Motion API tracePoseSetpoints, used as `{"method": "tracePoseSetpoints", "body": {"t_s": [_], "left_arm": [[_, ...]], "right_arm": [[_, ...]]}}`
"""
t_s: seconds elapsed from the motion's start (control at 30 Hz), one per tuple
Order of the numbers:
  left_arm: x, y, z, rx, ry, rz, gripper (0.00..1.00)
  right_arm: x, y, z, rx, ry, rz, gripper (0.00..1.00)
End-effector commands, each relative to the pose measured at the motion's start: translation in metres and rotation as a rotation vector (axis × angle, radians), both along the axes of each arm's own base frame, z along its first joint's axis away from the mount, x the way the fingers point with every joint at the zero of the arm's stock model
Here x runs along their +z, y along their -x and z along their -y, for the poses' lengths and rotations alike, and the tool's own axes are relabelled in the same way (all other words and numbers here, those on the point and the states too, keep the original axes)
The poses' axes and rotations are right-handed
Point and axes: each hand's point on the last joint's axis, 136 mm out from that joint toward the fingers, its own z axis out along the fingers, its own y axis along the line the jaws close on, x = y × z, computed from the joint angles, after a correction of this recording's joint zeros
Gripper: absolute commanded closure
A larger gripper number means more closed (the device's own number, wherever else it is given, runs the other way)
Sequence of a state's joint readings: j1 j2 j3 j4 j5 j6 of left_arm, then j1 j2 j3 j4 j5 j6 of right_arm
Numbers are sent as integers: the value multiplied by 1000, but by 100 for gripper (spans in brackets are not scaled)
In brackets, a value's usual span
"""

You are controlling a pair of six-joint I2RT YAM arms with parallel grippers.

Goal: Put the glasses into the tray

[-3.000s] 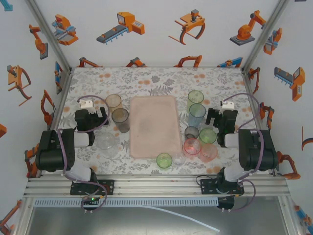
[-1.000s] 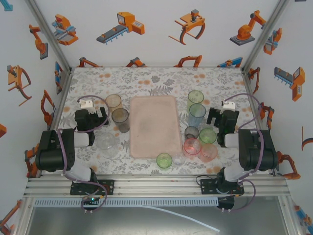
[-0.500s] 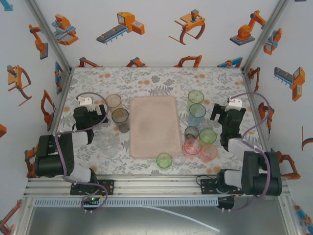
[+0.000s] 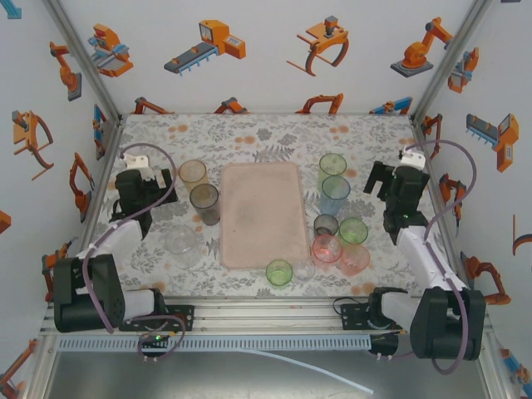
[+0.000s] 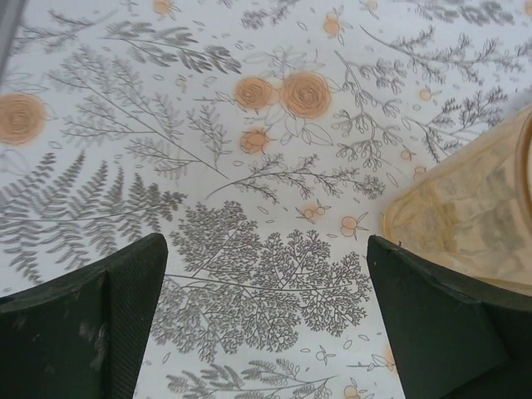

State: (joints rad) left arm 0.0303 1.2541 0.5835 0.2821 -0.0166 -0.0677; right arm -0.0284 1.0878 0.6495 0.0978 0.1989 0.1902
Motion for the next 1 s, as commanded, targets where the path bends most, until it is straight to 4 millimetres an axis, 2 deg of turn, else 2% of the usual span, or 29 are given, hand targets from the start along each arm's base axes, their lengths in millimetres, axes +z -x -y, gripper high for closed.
{"method": "tracePoseSetpoints", "body": {"t_s": [0.0,0.1,0.13,0.23,0.33,0.4,0.53,0.67,0.8,0.97], "left_arm": [[24,12,-10,56,12,-40,3],[48,21,-13,77,12,-63,3],[56,26,-12,73,13,-76,3],[80,40,-7,36,7,-105,3],[108,58,14,-111,-13,-148,3],[123,70,19,-147,-20,-171,3],[154,90,18,-140,-25,-125,3],[169,113,31,-219,-15,-141,3],[169,127,32,-251,-54,-204,3],[155,137,35,-261,-24,-303,3]], "right_arm": [[12,8,0,-65,-105,-85,1],[35,13,5,-172,-223,-127,1],[49,16,0,-169,-274,-128,1],[85,24,-34,34,-328,-99,1],[106,38,-69,265,-361,-1,1],[113,46,-70,261,-381,-1,1],[114,58,-73,269,-371,-110,15],[108,74,-73,258,-371,-184,19],[103,89,-77,262,-383,-245,22],[100,102,-92,303,-367,-293,24]]}}
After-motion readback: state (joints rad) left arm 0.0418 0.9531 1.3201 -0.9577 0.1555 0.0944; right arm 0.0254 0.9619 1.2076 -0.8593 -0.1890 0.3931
